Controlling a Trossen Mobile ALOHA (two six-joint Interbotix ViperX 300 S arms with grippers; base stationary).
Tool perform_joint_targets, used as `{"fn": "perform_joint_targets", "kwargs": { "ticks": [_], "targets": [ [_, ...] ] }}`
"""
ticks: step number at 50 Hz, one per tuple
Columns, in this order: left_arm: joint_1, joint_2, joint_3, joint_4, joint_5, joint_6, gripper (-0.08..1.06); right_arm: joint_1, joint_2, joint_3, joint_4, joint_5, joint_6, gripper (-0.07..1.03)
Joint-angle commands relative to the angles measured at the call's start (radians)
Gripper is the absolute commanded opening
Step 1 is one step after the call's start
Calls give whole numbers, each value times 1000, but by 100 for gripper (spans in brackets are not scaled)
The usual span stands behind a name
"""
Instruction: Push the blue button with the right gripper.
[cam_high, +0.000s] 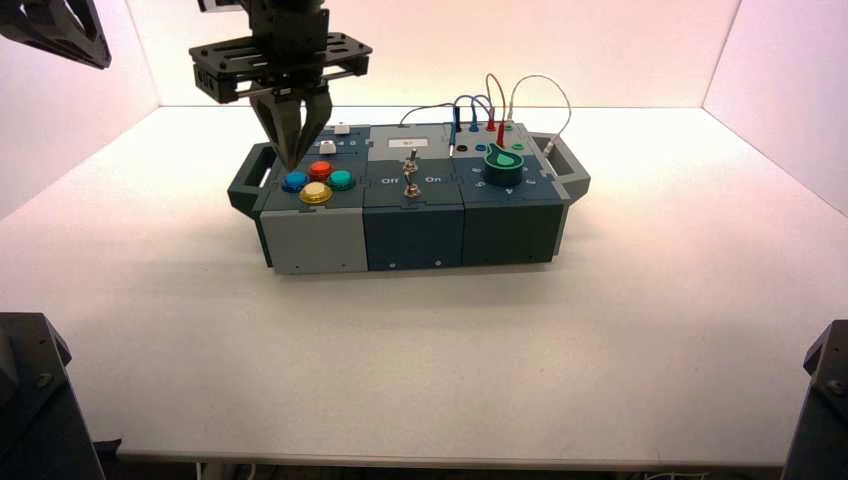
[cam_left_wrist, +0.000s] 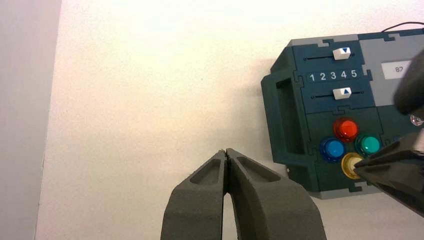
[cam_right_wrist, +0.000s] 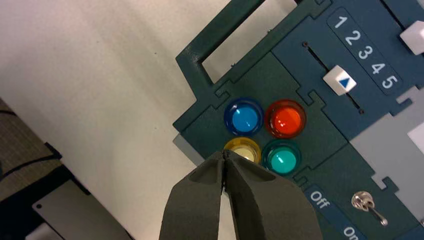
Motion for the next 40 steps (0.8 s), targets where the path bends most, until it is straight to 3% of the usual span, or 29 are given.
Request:
{"fn": "perform_joint_targets", "kwargs": {
  "ticks": [1, 40],
  "targets": [
    [8, -9, -15, 2, -5, -2, -3, 0, -12, -38, -2, -3, -3, -2],
    [8, -25, -12, 2, -5, -2, -3, -26, 40, -74, -15, 5, -3, -2]
  ]
}}
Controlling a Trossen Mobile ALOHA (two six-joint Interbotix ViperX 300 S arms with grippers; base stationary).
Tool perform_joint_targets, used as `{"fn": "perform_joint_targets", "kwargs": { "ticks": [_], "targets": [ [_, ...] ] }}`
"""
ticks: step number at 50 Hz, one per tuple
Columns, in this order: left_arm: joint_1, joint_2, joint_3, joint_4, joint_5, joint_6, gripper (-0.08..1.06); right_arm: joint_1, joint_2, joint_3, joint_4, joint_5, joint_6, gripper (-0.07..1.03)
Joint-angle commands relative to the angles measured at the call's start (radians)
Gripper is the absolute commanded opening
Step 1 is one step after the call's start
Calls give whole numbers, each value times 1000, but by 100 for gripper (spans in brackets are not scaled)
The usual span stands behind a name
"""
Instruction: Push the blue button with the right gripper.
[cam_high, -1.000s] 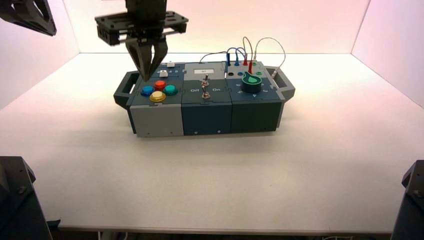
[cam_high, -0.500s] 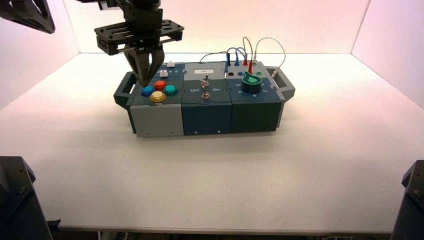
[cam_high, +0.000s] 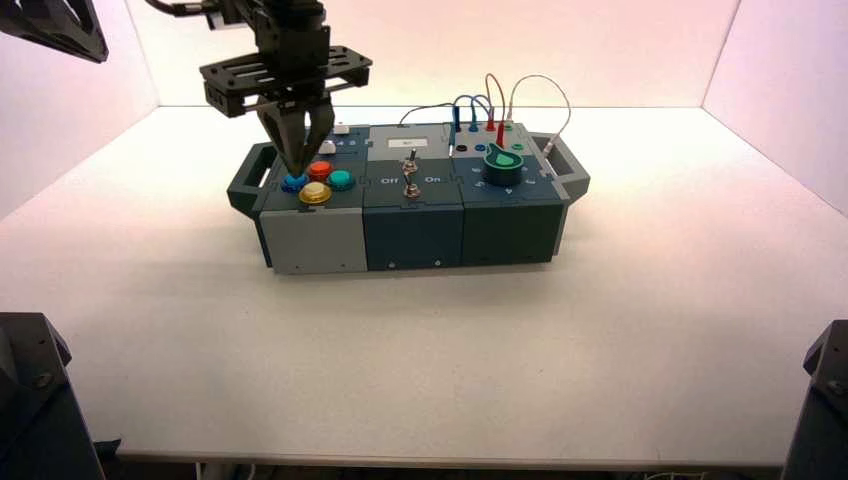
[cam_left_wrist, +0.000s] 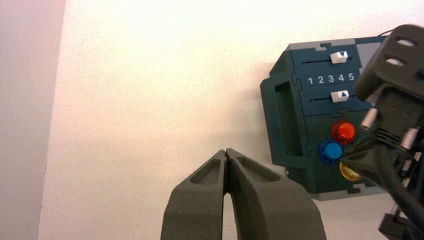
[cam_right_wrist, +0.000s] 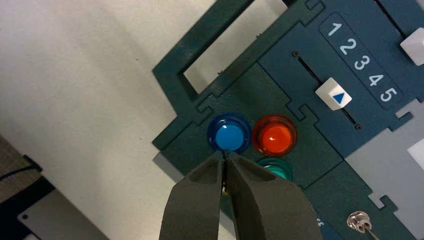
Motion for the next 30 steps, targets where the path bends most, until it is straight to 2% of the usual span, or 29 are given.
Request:
{"fn": "perform_joint_targets", "kwargs": {
  "ticks": [1, 18, 30],
  "targets": [
    [8, -6, -12, 0, -5, 0, -3, -3, -18, -37, 0, -5, -3, -2],
    [9, -6, -12, 0, -5, 0, -3, -5, 3, -74, -2, 8, -5, -2],
    [8, -6, -12, 0, -5, 0, -3, -5, 9, -69, -2, 9, -5, -2]
  ]
}}
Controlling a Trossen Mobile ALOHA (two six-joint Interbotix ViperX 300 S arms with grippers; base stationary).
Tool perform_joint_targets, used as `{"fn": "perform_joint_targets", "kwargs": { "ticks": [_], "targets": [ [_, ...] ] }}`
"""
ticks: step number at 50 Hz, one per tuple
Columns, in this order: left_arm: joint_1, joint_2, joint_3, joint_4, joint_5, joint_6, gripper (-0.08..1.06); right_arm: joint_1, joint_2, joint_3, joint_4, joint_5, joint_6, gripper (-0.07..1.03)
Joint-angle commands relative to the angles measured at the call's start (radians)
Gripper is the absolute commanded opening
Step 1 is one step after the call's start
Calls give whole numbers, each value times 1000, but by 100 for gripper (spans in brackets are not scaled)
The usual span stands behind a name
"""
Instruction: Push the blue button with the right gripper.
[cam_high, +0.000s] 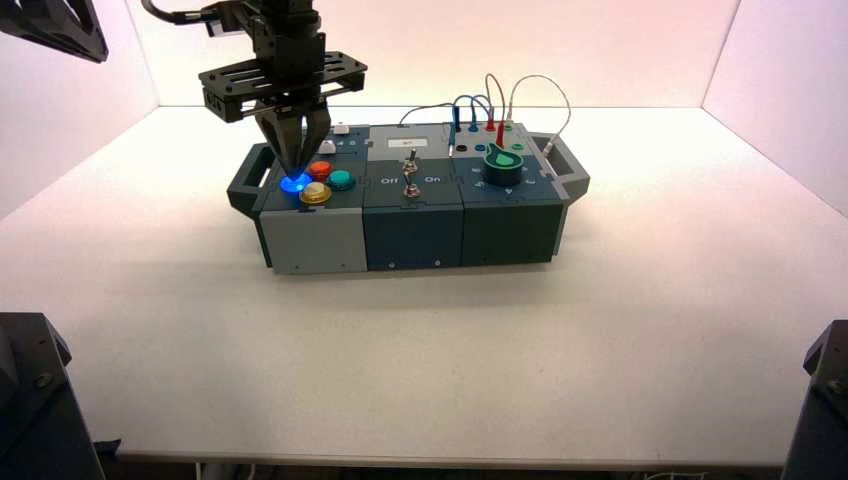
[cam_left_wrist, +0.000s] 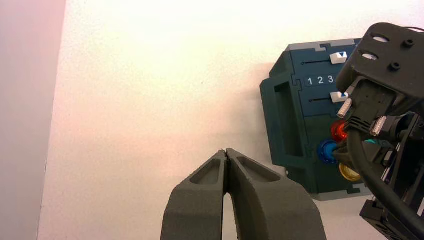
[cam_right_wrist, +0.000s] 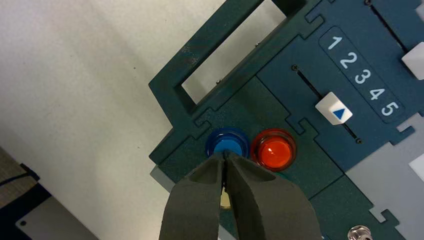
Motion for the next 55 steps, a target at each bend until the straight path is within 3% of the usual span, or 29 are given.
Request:
{"fn": "perform_joint_targets", "kwargs": {
  "ticks": [1, 17, 33, 44, 55],
  "targets": [
    [9, -5, -12, 2, -5, -2, -3, -3, -25, -23, -2, -2, -3, -2],
    [8, -2, -12, 2, -9, 0, -3, -3, -18, -23, -2, -2, -2, -2],
    [8, 8, -15, 2, -20, 2, -3, -3, -103, -86, -86, 23, -5, -2],
    [8, 28, -12, 2, -29, 3, -3, -3, -118, -109, -86, 23, -25, -2],
    [8, 11, -11, 2, -31, 5, -3, 0, -135, -110, -86, 23, -26, -2]
  ]
}}
